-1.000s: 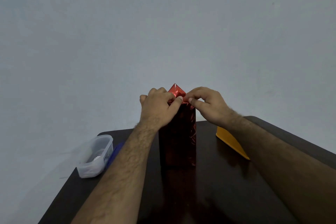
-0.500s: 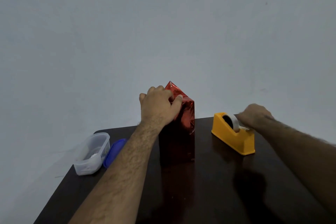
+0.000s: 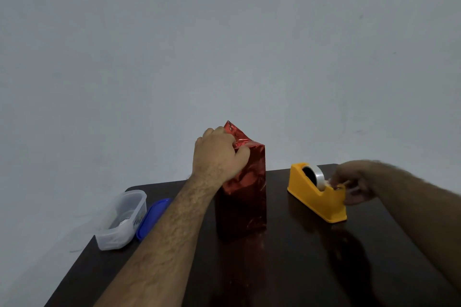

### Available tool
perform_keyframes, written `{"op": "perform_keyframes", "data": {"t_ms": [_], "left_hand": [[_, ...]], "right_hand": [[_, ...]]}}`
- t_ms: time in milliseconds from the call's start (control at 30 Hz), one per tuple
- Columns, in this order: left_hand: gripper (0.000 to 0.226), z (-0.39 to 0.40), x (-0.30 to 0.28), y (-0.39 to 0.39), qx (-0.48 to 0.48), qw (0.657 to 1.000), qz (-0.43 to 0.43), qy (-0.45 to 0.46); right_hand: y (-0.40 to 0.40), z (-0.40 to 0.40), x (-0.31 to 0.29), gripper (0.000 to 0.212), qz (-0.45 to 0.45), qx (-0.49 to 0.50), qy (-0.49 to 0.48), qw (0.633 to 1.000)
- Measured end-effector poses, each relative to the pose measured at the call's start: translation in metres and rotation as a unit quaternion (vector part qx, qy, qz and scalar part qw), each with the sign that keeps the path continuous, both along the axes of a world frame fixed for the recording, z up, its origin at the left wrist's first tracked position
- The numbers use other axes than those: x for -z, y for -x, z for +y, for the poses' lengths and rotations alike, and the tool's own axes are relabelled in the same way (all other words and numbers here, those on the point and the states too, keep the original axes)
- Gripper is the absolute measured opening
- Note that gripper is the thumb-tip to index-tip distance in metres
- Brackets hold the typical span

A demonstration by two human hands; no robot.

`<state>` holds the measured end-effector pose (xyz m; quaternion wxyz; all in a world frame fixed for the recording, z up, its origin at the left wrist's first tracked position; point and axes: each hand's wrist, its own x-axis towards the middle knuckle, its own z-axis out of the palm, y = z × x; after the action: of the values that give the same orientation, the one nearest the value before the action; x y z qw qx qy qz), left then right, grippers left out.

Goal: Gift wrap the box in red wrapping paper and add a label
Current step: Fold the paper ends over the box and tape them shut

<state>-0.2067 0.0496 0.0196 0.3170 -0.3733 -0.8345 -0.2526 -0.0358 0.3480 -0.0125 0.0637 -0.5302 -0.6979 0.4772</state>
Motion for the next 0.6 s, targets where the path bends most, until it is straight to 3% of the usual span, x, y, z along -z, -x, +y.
{"op": "perform_keyframes", "data": {"t_ms": [300,600], "left_hand": [[0.056,0.000,0.002,0.006,-0.016,0.999,0.023,0.024],[0.062,0.002,0.004,0.011,-0.028,0.999,0.028,0.014]], "right_hand": [[-0.017,0.001,-0.003,0.002,0.164,0.039,0.050,0.984],[-0.041,-0.009,0.018,0.016,0.156,-0.006,0.054,0.986]]}}
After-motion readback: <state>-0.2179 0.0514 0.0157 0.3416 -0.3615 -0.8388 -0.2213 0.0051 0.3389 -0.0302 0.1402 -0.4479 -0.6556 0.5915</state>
